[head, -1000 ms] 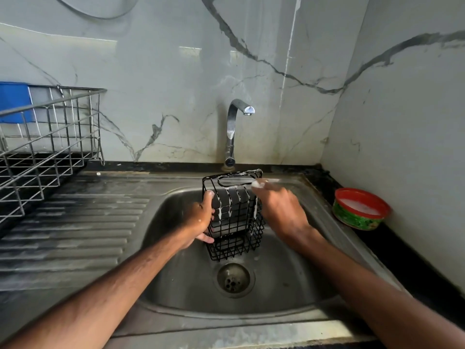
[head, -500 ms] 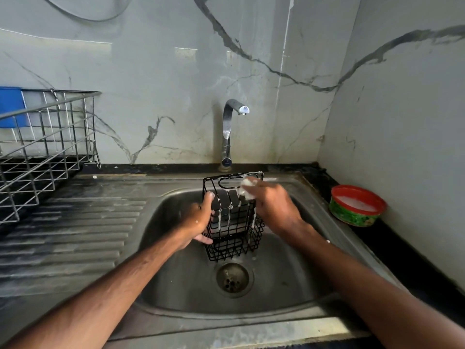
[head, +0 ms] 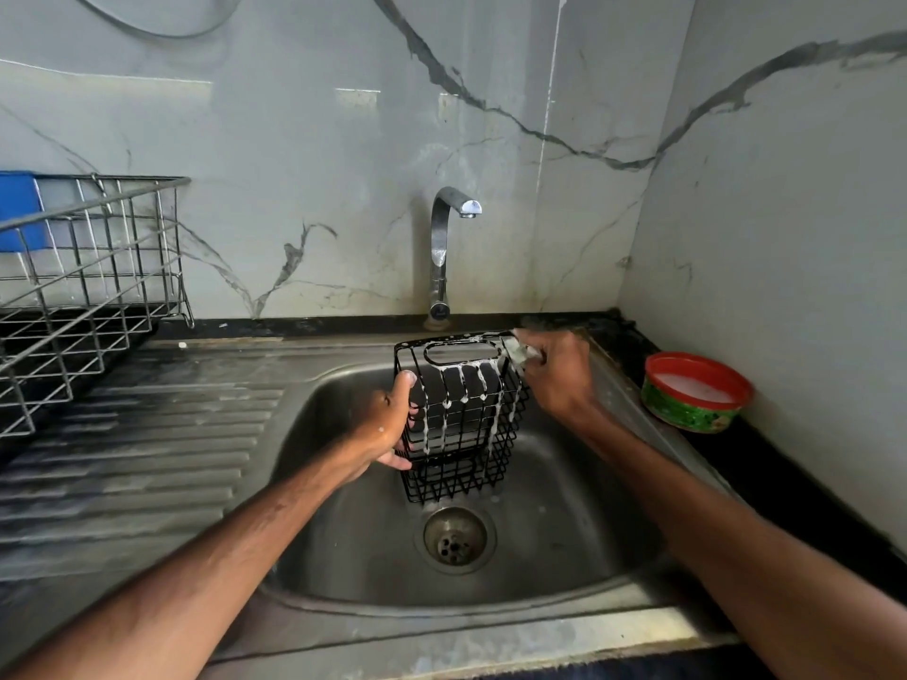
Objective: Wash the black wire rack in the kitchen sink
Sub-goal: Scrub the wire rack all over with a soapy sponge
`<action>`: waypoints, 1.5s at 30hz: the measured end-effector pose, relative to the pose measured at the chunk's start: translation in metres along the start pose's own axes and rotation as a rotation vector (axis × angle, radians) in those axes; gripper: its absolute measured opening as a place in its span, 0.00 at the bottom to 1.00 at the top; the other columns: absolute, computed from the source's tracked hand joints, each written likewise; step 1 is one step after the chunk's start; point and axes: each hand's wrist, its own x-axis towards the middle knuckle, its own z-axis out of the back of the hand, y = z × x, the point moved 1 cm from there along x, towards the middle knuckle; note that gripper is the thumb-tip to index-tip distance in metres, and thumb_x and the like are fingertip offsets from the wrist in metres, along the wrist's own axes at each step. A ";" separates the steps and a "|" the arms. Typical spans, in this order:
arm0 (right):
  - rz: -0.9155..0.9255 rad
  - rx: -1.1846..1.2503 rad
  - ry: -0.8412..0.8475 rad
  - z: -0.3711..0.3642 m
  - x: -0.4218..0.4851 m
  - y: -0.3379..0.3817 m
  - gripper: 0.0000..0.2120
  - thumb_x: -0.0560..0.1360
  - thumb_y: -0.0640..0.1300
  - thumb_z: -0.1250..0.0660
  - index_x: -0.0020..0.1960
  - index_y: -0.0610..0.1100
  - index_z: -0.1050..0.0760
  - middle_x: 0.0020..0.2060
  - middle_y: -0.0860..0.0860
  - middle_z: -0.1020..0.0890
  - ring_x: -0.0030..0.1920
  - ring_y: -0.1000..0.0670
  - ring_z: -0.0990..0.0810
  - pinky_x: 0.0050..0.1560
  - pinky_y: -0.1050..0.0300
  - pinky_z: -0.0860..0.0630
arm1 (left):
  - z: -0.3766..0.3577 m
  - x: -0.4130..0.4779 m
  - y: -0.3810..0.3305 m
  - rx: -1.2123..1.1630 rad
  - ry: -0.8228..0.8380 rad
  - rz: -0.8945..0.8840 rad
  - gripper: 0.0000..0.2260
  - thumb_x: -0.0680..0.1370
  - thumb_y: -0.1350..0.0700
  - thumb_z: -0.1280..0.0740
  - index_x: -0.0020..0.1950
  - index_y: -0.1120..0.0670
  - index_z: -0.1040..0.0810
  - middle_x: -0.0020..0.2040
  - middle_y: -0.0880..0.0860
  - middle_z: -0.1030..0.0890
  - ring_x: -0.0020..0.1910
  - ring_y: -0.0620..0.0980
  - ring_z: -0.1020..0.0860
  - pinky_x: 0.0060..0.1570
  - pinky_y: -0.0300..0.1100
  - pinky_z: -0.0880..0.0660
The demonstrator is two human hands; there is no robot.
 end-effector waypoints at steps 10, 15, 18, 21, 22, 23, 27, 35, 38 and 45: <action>-0.034 -0.010 0.035 0.013 -0.020 0.015 0.10 0.72 0.31 0.29 0.49 0.40 0.14 0.47 0.46 0.13 0.41 0.53 0.15 0.37 0.65 0.19 | 0.008 0.002 0.000 -0.091 0.025 0.060 0.21 0.86 0.40 0.48 0.64 0.55 0.30 0.62 0.63 0.23 0.57 0.66 0.19 0.52 0.64 0.18; 0.086 -0.059 0.064 0.010 -0.024 0.019 0.19 0.72 0.26 0.36 0.55 0.40 0.16 0.45 0.49 0.13 0.30 0.54 0.18 0.29 0.57 0.20 | 0.009 0.003 0.001 -0.086 0.023 0.062 0.27 0.85 0.39 0.48 0.72 0.58 0.31 0.61 0.62 0.22 0.57 0.66 0.20 0.45 0.59 0.16; 0.045 -0.084 0.141 0.006 -0.024 0.009 0.12 0.73 0.28 0.34 0.46 0.41 0.15 0.38 0.51 0.14 0.27 0.59 0.23 0.28 0.57 0.22 | 0.008 0.006 0.004 -0.095 0.020 0.072 0.30 0.85 0.37 0.48 0.74 0.59 0.31 0.63 0.60 0.22 0.53 0.63 0.18 0.37 0.54 0.16; 0.055 -0.085 0.164 0.007 -0.022 0.004 0.08 0.72 0.30 0.32 0.41 0.39 0.16 0.36 0.45 0.14 0.34 0.48 0.16 0.33 0.46 0.20 | 0.006 0.009 0.006 -0.079 0.017 0.070 0.32 0.84 0.35 0.48 0.72 0.60 0.30 0.68 0.62 0.24 0.45 0.61 0.18 0.34 0.52 0.16; 0.065 -0.074 0.152 0.009 -0.022 0.004 0.07 0.71 0.31 0.32 0.42 0.37 0.16 0.38 0.43 0.14 0.38 0.46 0.15 0.35 0.44 0.19 | 0.007 0.010 0.006 -0.069 0.021 0.067 0.33 0.84 0.35 0.48 0.76 0.59 0.32 0.69 0.63 0.25 0.44 0.61 0.17 0.34 0.53 0.16; 0.080 -0.060 0.133 0.011 -0.021 0.004 0.06 0.71 0.31 0.31 0.44 0.35 0.16 0.41 0.41 0.14 0.41 0.44 0.15 0.37 0.42 0.19 | 0.007 0.010 0.006 -0.061 0.029 0.064 0.34 0.83 0.34 0.48 0.79 0.58 0.36 0.70 0.64 0.26 0.44 0.63 0.17 0.35 0.53 0.16; 0.157 -0.015 0.061 0.017 -0.020 0.011 0.09 0.71 0.30 0.31 0.47 0.37 0.14 0.47 0.43 0.13 0.45 0.50 0.14 0.44 0.55 0.17 | 0.006 0.006 0.003 -0.105 0.061 0.117 0.35 0.83 0.33 0.48 0.81 0.55 0.39 0.63 0.61 0.22 0.46 0.68 0.16 0.43 0.62 0.16; 0.234 -0.073 0.175 0.024 -0.014 0.009 0.16 0.75 0.30 0.35 0.34 0.46 0.20 0.32 0.51 0.17 0.31 0.59 0.23 0.31 0.56 0.26 | 0.008 0.010 0.005 -0.141 0.101 0.226 0.40 0.79 0.27 0.50 0.80 0.56 0.37 0.59 0.66 0.21 0.44 0.68 0.15 0.39 0.60 0.16; 0.225 -0.113 0.204 0.022 -0.009 0.009 0.20 0.76 0.31 0.36 0.33 0.53 0.24 0.32 0.53 0.19 0.31 0.58 0.25 0.32 0.62 0.33 | 0.008 0.010 0.006 -0.129 0.112 0.223 0.44 0.78 0.25 0.51 0.77 0.61 0.33 0.53 0.65 0.18 0.46 0.67 0.15 0.39 0.58 0.15; 0.276 -0.193 0.207 0.018 -0.005 0.007 0.18 0.74 0.29 0.39 0.34 0.50 0.25 0.31 0.50 0.20 0.32 0.50 0.23 0.29 0.64 0.35 | 0.024 0.011 0.009 0.127 0.020 -0.001 0.40 0.78 0.26 0.48 0.65 0.60 0.23 0.52 0.65 0.15 0.38 0.61 0.13 0.44 0.54 0.15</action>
